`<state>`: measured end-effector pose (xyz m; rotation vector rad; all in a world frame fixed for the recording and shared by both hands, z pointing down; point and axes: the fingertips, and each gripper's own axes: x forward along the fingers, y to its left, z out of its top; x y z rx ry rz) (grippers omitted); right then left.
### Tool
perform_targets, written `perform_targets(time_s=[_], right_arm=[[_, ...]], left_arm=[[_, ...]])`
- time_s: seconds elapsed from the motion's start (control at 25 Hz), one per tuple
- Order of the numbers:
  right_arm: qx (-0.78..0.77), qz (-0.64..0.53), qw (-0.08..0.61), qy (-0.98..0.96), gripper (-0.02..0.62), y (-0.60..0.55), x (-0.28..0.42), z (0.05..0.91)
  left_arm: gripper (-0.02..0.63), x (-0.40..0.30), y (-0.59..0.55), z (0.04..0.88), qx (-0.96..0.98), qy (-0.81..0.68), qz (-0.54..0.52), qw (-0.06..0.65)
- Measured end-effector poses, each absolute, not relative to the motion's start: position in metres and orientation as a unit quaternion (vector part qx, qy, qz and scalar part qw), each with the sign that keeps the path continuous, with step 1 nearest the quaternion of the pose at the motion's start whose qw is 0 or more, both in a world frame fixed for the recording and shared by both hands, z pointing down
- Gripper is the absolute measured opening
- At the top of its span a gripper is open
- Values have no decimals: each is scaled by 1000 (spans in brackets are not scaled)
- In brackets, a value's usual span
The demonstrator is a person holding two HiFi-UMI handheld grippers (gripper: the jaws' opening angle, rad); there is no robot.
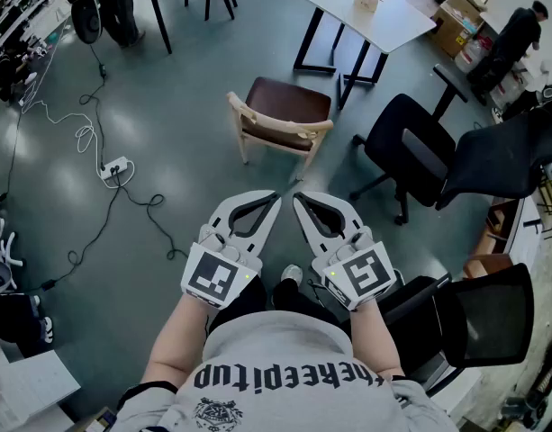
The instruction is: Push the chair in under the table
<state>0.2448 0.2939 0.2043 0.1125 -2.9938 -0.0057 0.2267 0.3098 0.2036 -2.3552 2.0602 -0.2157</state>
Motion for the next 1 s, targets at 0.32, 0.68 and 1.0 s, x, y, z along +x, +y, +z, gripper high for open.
perform_targets(time_s=[0.32, 0.68, 1.0], right_arm=[[47, -3, 73, -996, 9, 294, 237, 204], [76, 7, 74, -994, 11, 294, 221, 211], [104, 22, 57, -993, 11, 295, 208, 222]], left_arm=[[15, 218, 307, 202, -759, 647, -69, 8], [15, 202, 306, 208, -776, 627, -69, 6], [15, 182, 307, 217, -782, 617, -86, 35]])
